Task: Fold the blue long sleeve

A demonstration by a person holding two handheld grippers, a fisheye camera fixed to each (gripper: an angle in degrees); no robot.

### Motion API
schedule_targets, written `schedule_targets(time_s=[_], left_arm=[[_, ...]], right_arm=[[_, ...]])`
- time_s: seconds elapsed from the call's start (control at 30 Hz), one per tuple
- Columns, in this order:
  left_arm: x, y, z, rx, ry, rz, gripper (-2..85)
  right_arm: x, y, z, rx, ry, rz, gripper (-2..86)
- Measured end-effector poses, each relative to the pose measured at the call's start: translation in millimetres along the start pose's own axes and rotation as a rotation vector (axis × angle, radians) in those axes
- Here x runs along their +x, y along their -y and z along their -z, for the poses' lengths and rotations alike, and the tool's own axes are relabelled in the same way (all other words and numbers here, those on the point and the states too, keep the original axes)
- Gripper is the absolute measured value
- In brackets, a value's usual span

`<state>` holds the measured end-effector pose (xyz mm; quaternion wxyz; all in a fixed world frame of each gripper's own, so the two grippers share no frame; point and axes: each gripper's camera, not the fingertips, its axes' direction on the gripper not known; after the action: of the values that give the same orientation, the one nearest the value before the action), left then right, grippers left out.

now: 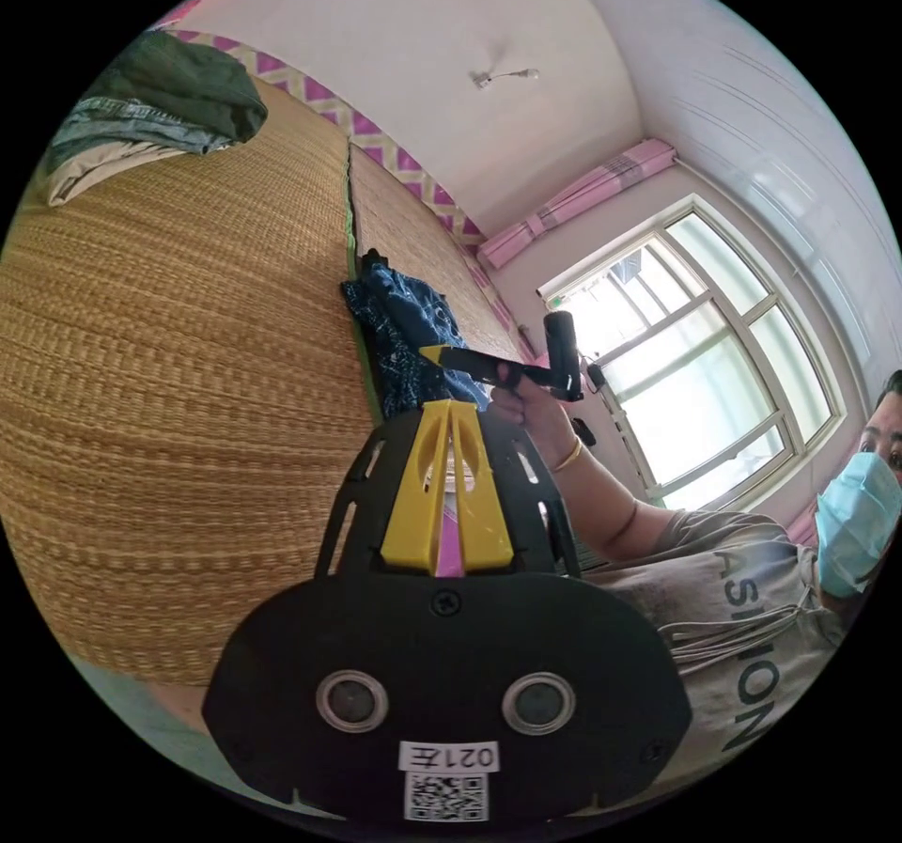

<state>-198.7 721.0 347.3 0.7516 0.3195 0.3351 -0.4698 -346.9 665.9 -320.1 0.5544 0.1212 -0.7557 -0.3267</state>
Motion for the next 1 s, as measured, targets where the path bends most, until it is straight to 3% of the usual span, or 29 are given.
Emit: schedule_targets(time_s=[0.17,0.33,0.5,0.6,0.67,0.73,0.8,0.9,1.0], left_arm=[[-2,1,-12,-0.029,-0.002,0.005,-1.0],[3,6,-33,-0.078,0.0,-0.003,-0.9],[11,19,-71,-0.107,-0.017,-0.007,-1.0],[19,28,-104,-0.14,-0.037,-0.014,-1.0],[27,35,-127,-0.176,-0.028,-0.03,-1.0],[38,42,-151,-0.222,-0.001,-0.054,-1.0],[52,53,-178,-0.26,0.051,-0.091,-1.0],[66,73,-210,-0.287,0.145,-0.147,-1.0],[68,88,-243,-0.325,0.227,-0.173,-1.0]], right_arm=[[45,-25,61,0.124,0.212,-0.084,2.3],[176,-97,232,0.347,0.51,-0.231,2.3],[328,-222,335,0.413,0.344,-0.411,4.2],[430,-321,322,0.34,0.29,-0.638,3.6],[456,-376,325,0.418,0.301,-0.726,3.5],[434,-393,344,0.512,0.187,-0.629,3.8],[405,-366,342,0.486,0.141,-0.48,4.7],[353,-285,307,0.341,0.125,-0.23,5.9],[310,-212,260,0.141,-0.04,-0.069,6.7]])
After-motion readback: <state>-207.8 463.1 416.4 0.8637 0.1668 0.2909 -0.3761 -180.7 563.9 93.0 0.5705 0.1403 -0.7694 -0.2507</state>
